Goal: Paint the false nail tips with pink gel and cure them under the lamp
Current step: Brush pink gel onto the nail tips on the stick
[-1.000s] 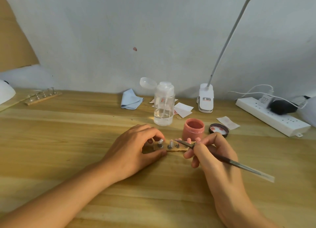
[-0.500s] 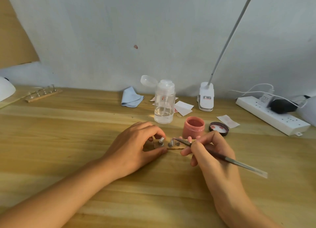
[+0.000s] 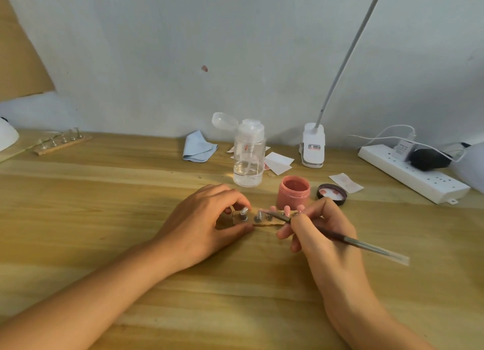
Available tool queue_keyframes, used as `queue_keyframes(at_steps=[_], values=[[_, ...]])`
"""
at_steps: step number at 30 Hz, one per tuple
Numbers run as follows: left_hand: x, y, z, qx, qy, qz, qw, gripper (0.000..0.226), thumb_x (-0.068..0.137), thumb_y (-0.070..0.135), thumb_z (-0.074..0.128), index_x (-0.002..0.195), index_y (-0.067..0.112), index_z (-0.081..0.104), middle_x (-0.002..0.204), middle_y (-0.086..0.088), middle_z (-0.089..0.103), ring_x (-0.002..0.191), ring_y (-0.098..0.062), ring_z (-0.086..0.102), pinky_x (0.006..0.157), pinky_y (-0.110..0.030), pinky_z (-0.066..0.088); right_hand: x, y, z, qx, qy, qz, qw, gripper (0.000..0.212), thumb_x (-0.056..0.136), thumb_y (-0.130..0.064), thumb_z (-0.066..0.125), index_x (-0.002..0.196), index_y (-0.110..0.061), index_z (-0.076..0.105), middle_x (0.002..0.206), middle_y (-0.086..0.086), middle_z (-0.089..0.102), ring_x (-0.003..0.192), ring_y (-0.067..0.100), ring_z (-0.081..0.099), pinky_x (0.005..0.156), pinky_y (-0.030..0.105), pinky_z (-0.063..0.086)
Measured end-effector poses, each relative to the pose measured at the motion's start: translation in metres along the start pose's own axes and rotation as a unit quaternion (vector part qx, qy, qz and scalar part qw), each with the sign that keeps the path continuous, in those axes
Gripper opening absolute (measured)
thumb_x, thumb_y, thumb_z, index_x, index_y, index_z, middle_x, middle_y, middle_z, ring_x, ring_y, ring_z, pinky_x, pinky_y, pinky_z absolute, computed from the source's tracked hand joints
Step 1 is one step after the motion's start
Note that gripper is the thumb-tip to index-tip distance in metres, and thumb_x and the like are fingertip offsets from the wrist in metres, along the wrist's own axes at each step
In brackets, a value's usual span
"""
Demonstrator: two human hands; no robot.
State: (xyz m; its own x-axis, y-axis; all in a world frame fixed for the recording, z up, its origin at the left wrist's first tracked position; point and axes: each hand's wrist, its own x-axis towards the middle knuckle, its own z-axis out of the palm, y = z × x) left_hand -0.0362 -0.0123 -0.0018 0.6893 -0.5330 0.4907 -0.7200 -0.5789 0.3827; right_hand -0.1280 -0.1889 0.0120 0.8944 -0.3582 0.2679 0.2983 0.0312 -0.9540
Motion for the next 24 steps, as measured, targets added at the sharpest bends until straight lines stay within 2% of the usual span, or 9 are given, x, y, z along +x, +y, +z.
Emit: queue_keyframes(at_steps=[4,7,11,15,20,24], values=[[0.0013,0.0010,-0.0001,0.001,0.000,0.000,1.000,0.025,0.079,0.050,0.068,0.099,0.035,0.066,0.091,0.026,0.055,0.089,0.000,0.054,0.078,-0.020,0.044,-0.0005,-0.0006,0.0009,0.002,0.000,-0.003,1.000,0.020,0.084,-0.006,0.064,0.076,0.000,0.047,0.061,0.011,0.068,0.054,-0.002,0.057,0.050,0.012,0.041],[0.0010,0.0014,-0.0001,0.003,0.000,0.000,1.000,0.024,0.079,0.048,0.069,0.098,0.035,0.066,0.091,0.026,0.055,0.089,0.000,0.054,0.078,-0.020,0.044,-0.0008,0.0000,-0.0001,-0.003,-0.002,0.001,1.000,0.017,0.086,0.001,0.060,0.075,0.000,0.047,0.060,0.011,0.068,0.052,0.000,0.056,0.050,0.014,0.041],[0.0007,0.0021,-0.0011,0.004,0.003,0.005,1.000,0.022,0.079,0.045,0.071,0.098,0.034,0.066,0.091,0.027,0.054,0.089,0.000,0.053,0.078,-0.020,0.044,-0.0008,-0.0004,0.0002,0.005,0.004,0.001,1.000,0.018,0.085,-0.004,0.062,0.075,-0.002,0.048,0.060,0.009,0.068,0.052,0.000,0.055,0.050,0.013,0.040],[0.0009,0.0014,-0.0009,0.003,0.004,0.005,1.000,0.023,0.079,0.045,0.071,0.098,0.033,0.067,0.090,0.029,0.053,0.089,-0.001,0.054,0.078,-0.021,0.043,-0.0023,-0.0012,0.0016,-0.018,-0.004,0.010,1.000,0.013,0.073,-0.019,0.059,0.072,-0.010,0.049,0.063,0.009,0.069,0.051,0.006,0.051,0.051,0.016,0.041],[0.0012,0.0006,-0.0003,0.004,0.006,0.006,1.000,0.022,0.079,0.044,0.073,0.098,0.033,0.066,0.090,0.027,0.055,0.088,0.000,0.054,0.077,-0.022,0.044,-0.0029,-0.0028,0.0009,-0.007,0.001,0.005,1.000,0.014,0.075,-0.019,0.059,0.074,-0.009,0.049,0.061,0.008,0.068,0.050,0.005,0.050,0.050,0.014,0.041],[0.0019,-0.0006,-0.0001,0.003,0.009,0.003,1.000,0.023,0.078,0.047,0.071,0.097,0.034,0.067,0.089,0.026,0.055,0.086,0.001,0.053,0.076,-0.023,0.045,-0.0014,-0.0035,-0.0004,0.019,0.005,0.002,1.000,0.011,0.089,-0.001,0.058,0.082,-0.006,0.050,0.059,0.010,0.068,0.049,0.004,0.053,0.049,0.014,0.042]])
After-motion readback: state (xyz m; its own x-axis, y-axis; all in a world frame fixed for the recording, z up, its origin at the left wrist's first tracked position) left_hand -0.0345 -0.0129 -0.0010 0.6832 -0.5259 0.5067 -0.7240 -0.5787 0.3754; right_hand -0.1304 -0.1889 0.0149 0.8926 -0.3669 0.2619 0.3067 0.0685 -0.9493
